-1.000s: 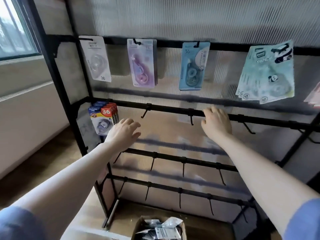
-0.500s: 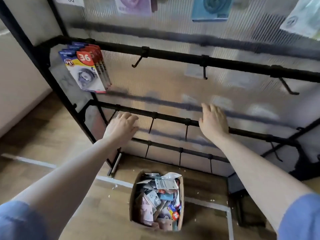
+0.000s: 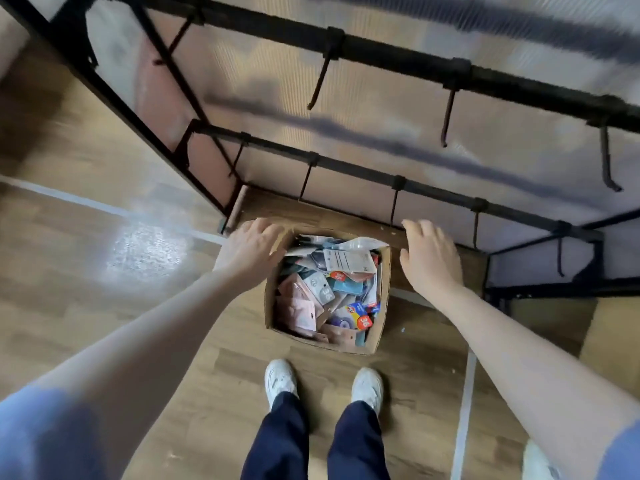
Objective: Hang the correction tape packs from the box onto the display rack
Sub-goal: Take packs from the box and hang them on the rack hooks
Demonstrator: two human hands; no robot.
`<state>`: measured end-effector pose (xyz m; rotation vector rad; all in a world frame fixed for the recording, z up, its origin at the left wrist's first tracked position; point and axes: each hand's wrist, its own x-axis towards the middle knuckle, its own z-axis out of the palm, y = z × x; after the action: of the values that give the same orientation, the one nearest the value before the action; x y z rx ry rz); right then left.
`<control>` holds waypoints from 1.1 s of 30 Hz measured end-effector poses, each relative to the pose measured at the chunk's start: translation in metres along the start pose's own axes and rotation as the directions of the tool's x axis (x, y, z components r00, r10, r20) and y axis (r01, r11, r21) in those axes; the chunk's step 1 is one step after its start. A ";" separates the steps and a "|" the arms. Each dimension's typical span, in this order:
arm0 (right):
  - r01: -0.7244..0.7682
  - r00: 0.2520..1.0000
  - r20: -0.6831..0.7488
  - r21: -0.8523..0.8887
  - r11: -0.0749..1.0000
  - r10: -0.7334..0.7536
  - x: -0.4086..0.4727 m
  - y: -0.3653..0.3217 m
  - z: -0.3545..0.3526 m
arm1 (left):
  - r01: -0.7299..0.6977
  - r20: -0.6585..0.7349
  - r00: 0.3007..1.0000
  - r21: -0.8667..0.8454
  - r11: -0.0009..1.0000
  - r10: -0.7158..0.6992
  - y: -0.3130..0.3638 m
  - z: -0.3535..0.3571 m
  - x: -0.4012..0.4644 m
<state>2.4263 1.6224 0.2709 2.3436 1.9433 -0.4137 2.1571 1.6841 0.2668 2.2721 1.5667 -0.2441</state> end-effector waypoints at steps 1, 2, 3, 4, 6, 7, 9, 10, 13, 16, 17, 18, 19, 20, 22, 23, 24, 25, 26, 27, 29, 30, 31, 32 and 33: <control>0.005 1.000 0.026 -0.003 1.000 -0.004 0.000 0.000 0.019 | 0.002 0.029 1.000 0.035 0.999 -0.003 -0.005 0.017 0.002; 0.009 0.999 0.049 -0.005 1.000 -0.009 0.000 0.000 0.038 | -0.003 0.064 0.998 0.055 0.998 0.000 -0.009 0.034 0.004; 0.008 0.997 0.073 -0.003 1.000 -0.007 -0.001 0.001 0.057 | -0.010 0.099 0.995 0.057 0.998 0.004 -0.013 0.050 0.007; 0.000 0.995 0.097 0.002 1.000 0.000 -0.002 0.001 0.076 | -0.012 0.128 0.992 0.052 0.999 0.006 -0.017 0.067 0.010; -0.018 0.990 0.140 0.019 1.000 0.015 -0.006 0.003 0.113 | -0.018 0.183 0.983 0.058 0.998 0.007 -0.025 0.099 0.015; -0.022 0.987 0.162 0.027 0.999 0.018 -0.008 0.004 0.130 | -0.016 0.197 0.980 0.058 0.998 0.004 -0.028 0.114 0.018; -0.033 0.978 0.205 0.030 0.999 0.026 -0.010 0.008 0.160 | -0.009 0.210 0.978 0.048 0.999 -0.002 -0.033 0.145 0.023; -0.041 0.975 0.222 0.028 0.999 0.034 -0.012 0.009 0.173 | -0.011 0.220 0.976 0.039 0.999 0.002 -0.034 0.159 0.025; -0.059 0.961 0.271 0.021 0.998 0.052 -0.017 0.015 0.205 | -0.040 0.276 0.961 0.026 0.999 0.031 -0.032 0.198 0.029; -0.060 0.950 0.307 -0.003 0.998 0.058 -0.023 0.020 0.229 | -0.066 0.337 0.940 0.025 0.998 0.053 -0.032 0.231 0.031; -0.062 0.946 0.317 -0.001 0.998 0.059 -0.024 0.022 0.236 | -0.087 0.345 0.936 0.027 0.996 0.072 -0.032 0.240 0.031; -0.066 0.945 0.322 0.006 0.998 0.060 -0.025 0.023 0.243 | -0.124 0.350 0.931 0.035 0.992 0.104 -0.032 0.250 0.032; -0.074 0.944 0.324 0.016 0.997 0.065 -0.025 0.025 0.249 | -0.176 0.352 0.924 0.045 0.983 0.149 -0.031 0.259 0.034; -0.086 0.943 0.326 0.027 0.996 0.072 -0.026 0.026 0.255 | -0.239 0.358 0.911 0.055 0.970 0.204 -0.030 0.268 0.036; -0.104 0.939 0.333 0.041 0.994 0.085 -0.027 0.029 0.268 | -0.381 0.375 0.868 0.083 0.921 0.326 -0.025 0.285 0.039; -0.105 0.938 0.337 0.044 0.993 0.084 -0.027 0.030 0.274 | -0.441 0.379 0.845 0.093 0.893 0.377 -0.022 0.293 0.040; -0.099 0.937 0.341 0.048 0.994 0.077 -0.027 0.031 0.279 | -0.483 0.382 0.826 0.099 0.870 0.415 -0.019 0.301 0.042; -0.089 0.936 0.347 0.050 0.995 0.066 -0.027 0.032 0.284 | -0.507 0.388 0.814 0.110 0.855 0.432 -0.017 0.308 0.043; -0.078 0.934 0.353 0.053 0.996 0.055 -0.027 0.033 0.289 | -0.516 0.402 0.808 0.130 0.847 0.430 -0.015 0.314 0.044; -0.073 0.932 0.358 0.058 0.996 0.048 -0.028 0.035 0.292 | -0.514 0.423 0.806 0.155 0.844 0.414 -0.013 0.319 0.044; -0.080 0.928 0.370 0.071 0.994 0.048 -0.029 0.038 0.298 | -0.509 0.458 0.804 0.199 0.837 0.379 -0.012 0.327 0.043; -0.086 0.925 0.376 0.075 0.993 0.052 -0.030 0.039 0.301 | -0.512 0.461 0.804 0.212 0.832 0.376 -0.011 0.330 0.042; -0.091 0.923 0.382 0.075 0.993 0.056 -0.030 0.040 0.302 | -0.524 0.459 0.801 0.226 0.821 0.385 -0.010 0.330 0.042; -0.093 0.921 0.386 0.073 0.993 0.058 -0.031 0.041 0.304 | -0.541 0.458 0.795 0.240 0.806 0.397 -0.009 0.330 0.041; -0.093 0.918 0.391 0.069 0.993 0.059 -0.031 0.041 0.305 | -0.556 0.458 0.790 0.255 0.791 0.407 -0.009 0.329 0.041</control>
<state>2.4120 1.5168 -0.0196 2.1639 1.6724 -0.8956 2.1854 1.5928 -0.0504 2.6194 0.7281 -0.8493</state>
